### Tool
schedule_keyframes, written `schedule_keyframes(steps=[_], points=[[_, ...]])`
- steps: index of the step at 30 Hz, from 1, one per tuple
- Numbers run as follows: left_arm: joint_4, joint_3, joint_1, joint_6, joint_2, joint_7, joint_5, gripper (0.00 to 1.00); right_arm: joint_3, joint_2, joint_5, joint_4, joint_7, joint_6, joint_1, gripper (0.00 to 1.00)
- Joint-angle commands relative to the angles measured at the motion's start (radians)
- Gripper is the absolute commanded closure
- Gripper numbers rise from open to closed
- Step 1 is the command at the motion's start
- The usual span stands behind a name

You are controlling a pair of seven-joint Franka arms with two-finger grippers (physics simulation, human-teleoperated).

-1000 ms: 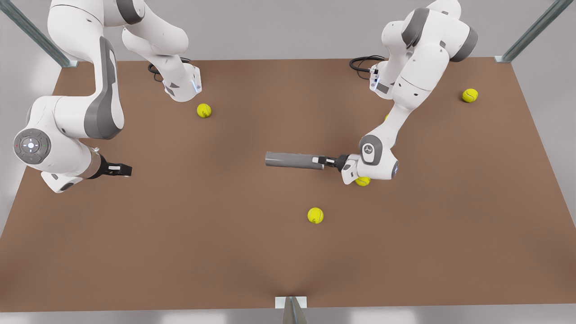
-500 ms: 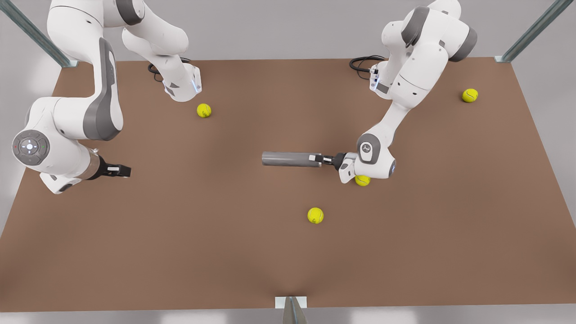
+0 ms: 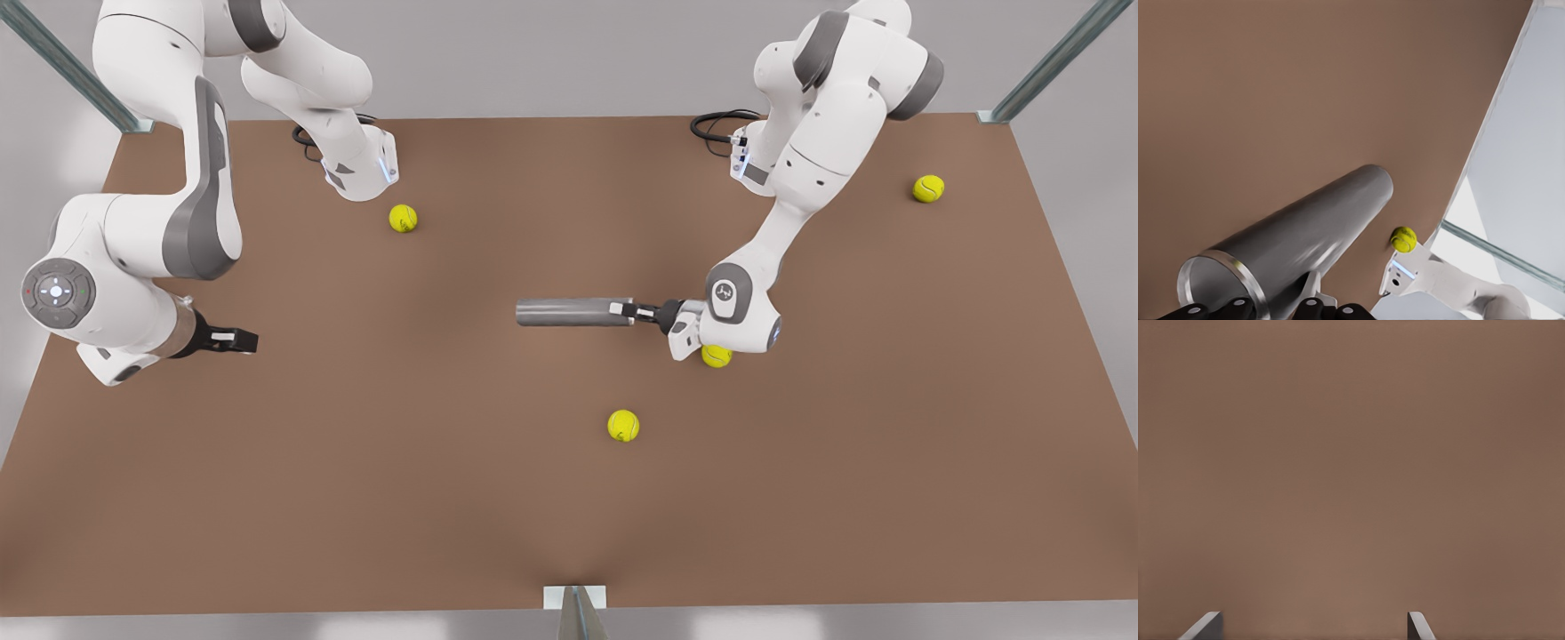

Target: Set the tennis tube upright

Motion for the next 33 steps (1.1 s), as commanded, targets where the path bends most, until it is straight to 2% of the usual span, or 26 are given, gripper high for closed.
schedule_keyframes(steps=[1, 12, 17, 26, 30, 33], points=[[0.0, 0.0, -0.001, 0.0, -0.002, 0.0, -0.004, 0.66, 0.0, 0.001, -0.002, 0.0, 0.0, 0.0, 0.0, 0.0], [-0.002, 0.001, 0.001, -0.017, -0.034, -0.038, -0.003, 0.66, 0.0, 0.001, -0.003, 0.0, -0.002, 0.0, -0.002, 0.0], [-0.002, 0.001, 0.001, -0.017, -0.041, -0.066, -0.003, 0.71, 0.0, 0.001, -0.002, 0.0, 0.0, -0.002, -0.002, 0.0], [-0.002, 0.001, 0.001, -0.029, -0.063, -0.098, 0.0, 0.72, 0.002, -0.002, 0.015, 0.008, 0.0, -0.012, -0.026, 0.0], [-0.002, 0.001, -0.001, -0.036, -0.077, -0.116, 0.003, 0.78, 0.002, -0.002, 0.028, 0.011, 0.0, -0.018, -0.025, 0.0], [-0.002, 0.001, -0.001, -0.037, -0.083, -0.132, 0.005, 0.79, 0.002, -0.002, 0.026, 0.011, -0.002, -0.018, -0.026, 0.0]])
